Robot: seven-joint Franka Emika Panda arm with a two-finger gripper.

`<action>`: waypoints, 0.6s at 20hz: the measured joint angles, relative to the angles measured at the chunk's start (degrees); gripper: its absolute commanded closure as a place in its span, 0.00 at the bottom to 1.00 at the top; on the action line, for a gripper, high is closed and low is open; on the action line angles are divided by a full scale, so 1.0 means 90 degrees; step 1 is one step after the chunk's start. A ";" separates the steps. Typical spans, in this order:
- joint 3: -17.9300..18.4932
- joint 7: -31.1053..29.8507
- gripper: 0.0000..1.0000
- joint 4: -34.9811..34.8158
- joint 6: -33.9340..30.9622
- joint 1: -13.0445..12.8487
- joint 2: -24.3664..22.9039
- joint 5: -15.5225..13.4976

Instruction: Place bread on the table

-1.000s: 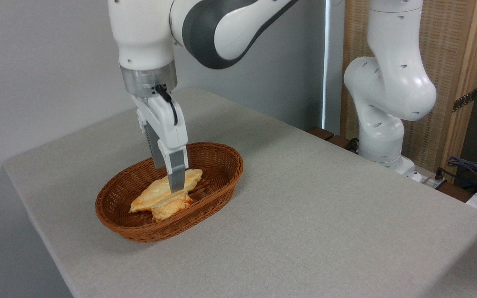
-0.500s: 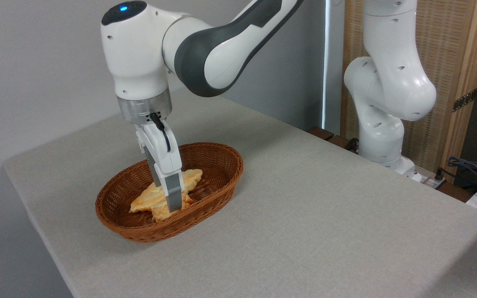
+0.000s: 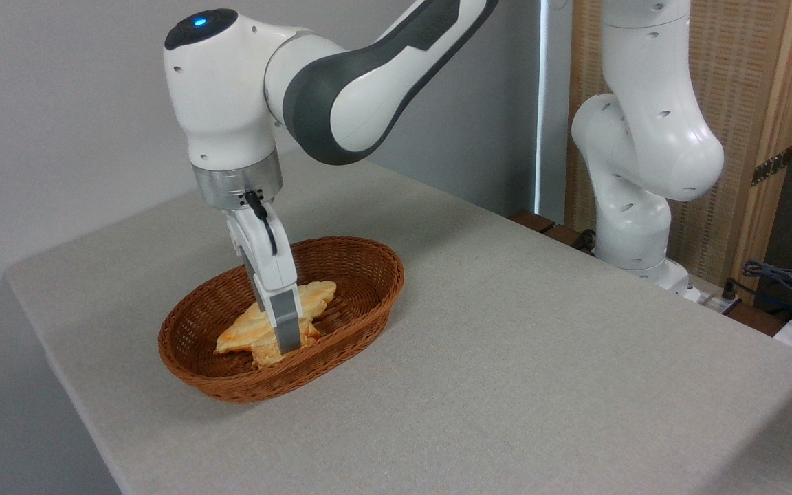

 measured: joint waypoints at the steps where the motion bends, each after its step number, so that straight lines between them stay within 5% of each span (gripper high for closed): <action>1: -0.0008 0.0048 0.56 0.0000 0.0000 0.0000 0.0009 0.0044; 12: -0.0070 0.0112 0.61 0.0009 0.0000 -0.0010 0.0016 0.0209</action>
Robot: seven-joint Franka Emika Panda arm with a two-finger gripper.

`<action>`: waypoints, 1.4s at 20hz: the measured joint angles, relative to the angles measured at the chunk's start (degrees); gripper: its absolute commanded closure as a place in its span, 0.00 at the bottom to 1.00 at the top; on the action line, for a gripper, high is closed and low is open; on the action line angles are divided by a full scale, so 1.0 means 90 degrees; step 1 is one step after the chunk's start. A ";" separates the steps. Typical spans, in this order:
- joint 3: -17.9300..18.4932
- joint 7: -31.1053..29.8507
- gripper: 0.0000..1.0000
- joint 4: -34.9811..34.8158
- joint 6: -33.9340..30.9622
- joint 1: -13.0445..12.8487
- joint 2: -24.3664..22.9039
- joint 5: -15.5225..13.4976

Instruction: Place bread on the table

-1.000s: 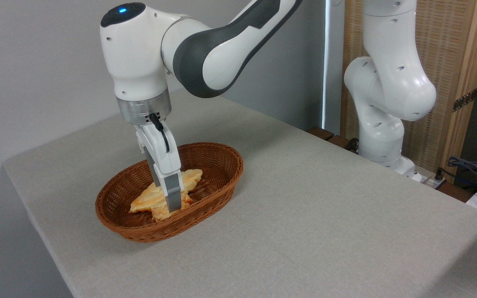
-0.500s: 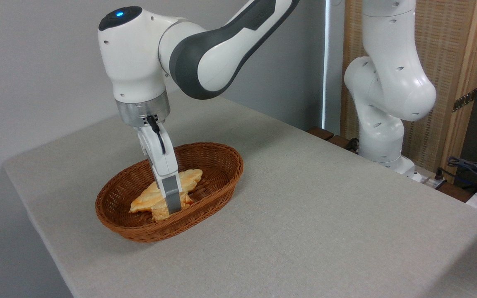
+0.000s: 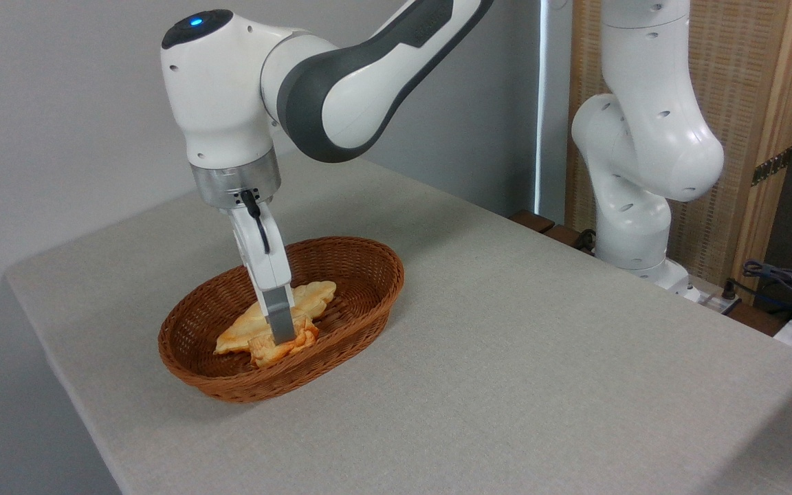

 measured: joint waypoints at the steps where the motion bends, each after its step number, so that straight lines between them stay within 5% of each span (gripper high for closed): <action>1: -0.0003 0.0000 0.66 0.0002 0.0000 -0.0004 0.0000 0.0002; 4: -0.0013 0.0000 0.75 0.0015 0.0000 -0.0007 -0.0001 0.0002; 26: -0.0115 -0.0005 0.80 0.0100 0.0000 -0.0011 -0.0173 -0.0002; 28: -0.0118 -0.0006 0.86 0.0107 0.0000 -0.0012 -0.0236 -0.0005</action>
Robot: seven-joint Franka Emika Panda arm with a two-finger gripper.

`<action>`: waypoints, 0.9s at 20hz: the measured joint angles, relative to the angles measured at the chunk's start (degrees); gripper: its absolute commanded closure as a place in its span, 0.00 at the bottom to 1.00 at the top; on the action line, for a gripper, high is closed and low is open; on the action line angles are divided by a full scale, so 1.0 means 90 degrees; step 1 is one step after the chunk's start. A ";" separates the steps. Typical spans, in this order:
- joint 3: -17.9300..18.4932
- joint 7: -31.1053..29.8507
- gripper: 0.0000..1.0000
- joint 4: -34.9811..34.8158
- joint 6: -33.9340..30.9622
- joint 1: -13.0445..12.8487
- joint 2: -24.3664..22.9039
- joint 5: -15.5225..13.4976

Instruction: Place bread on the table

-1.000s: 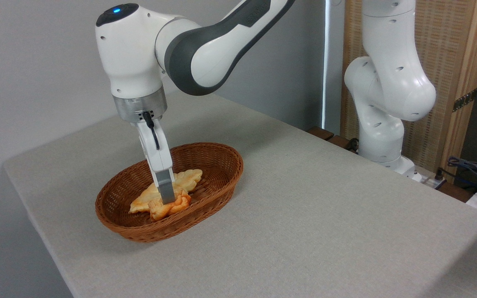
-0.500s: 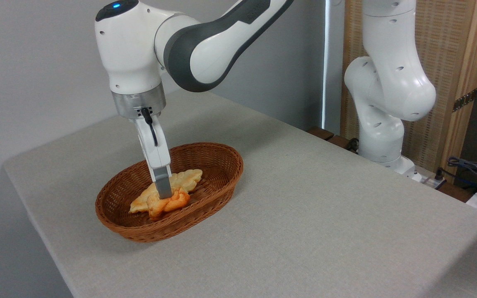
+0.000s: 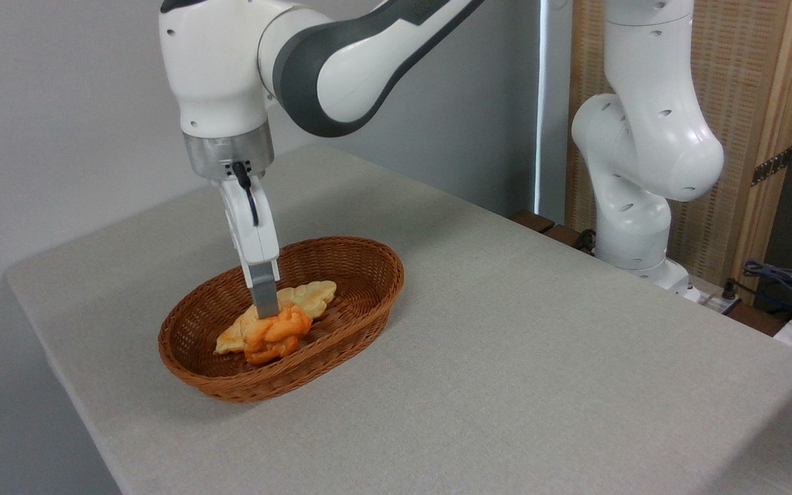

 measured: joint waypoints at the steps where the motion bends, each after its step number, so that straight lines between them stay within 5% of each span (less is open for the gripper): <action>1: -0.0002 0.0000 0.90 0.0000 0.0000 0.0000 -0.0027 0.0000; 3: -0.0006 0.0000 1.00 0.0000 -0.0002 0.0000 -0.0059 0.0000; 18: -0.0008 0.0000 1.00 0.0000 -0.0002 0.0000 -0.0065 -0.0001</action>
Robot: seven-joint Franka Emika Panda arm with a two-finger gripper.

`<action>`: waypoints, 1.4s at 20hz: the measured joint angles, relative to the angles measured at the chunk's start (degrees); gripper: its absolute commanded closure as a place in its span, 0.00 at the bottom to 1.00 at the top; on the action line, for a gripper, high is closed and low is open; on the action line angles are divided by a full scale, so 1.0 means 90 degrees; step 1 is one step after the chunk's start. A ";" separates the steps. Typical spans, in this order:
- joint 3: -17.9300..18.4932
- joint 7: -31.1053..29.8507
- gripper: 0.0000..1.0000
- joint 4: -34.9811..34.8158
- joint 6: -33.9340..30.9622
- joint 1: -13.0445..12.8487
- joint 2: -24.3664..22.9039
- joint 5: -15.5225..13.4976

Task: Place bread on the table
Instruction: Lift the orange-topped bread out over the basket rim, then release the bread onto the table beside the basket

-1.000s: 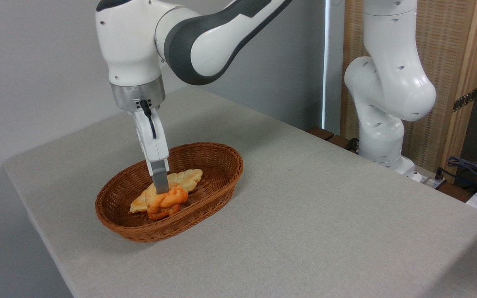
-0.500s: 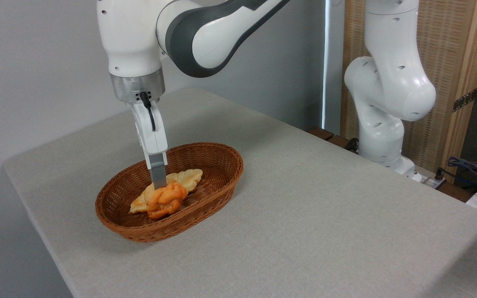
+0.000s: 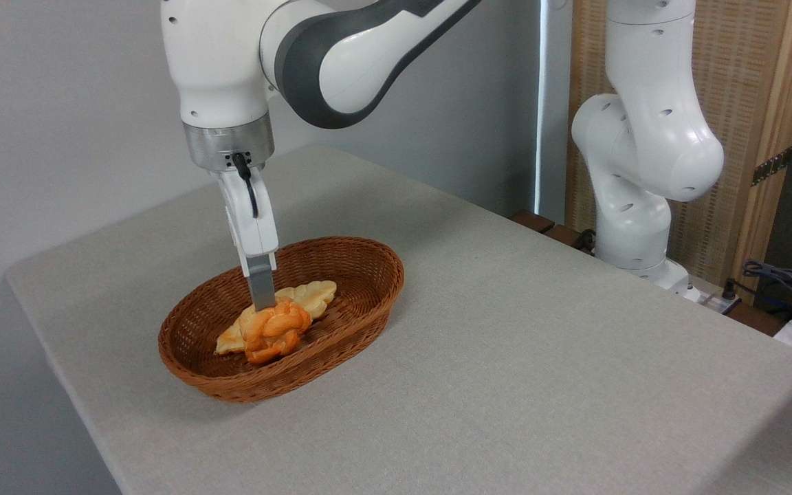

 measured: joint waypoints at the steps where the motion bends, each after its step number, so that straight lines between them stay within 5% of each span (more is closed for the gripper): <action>1: -0.0001 0.0000 1.00 0.0003 0.0000 0.0000 -0.0013 -0.0003; 12: 0.0083 -0.0026 1.00 0.0056 -0.0029 0.0075 -0.0552 -0.0305; 18: 0.0889 0.0002 1.00 0.0055 -0.0495 0.0170 -0.0691 -0.0301; 21: 0.1278 0.0009 0.92 0.0047 -0.0654 0.0184 -0.0665 -0.0282; 22: 0.1370 0.0010 0.81 0.0039 -0.0696 0.0189 -0.0649 -0.0271; 23: 0.1444 0.0013 0.59 0.0028 -0.0732 0.0195 -0.0625 -0.0255; 25: 0.1496 0.0013 0.49 -0.0002 -0.0763 0.0198 -0.0542 -0.0204; 26: 0.1496 0.0013 0.21 -0.0013 -0.0763 0.0197 -0.0503 -0.0169; 28: 0.1495 0.0013 0.00 -0.0027 -0.0763 0.0190 -0.0394 -0.0078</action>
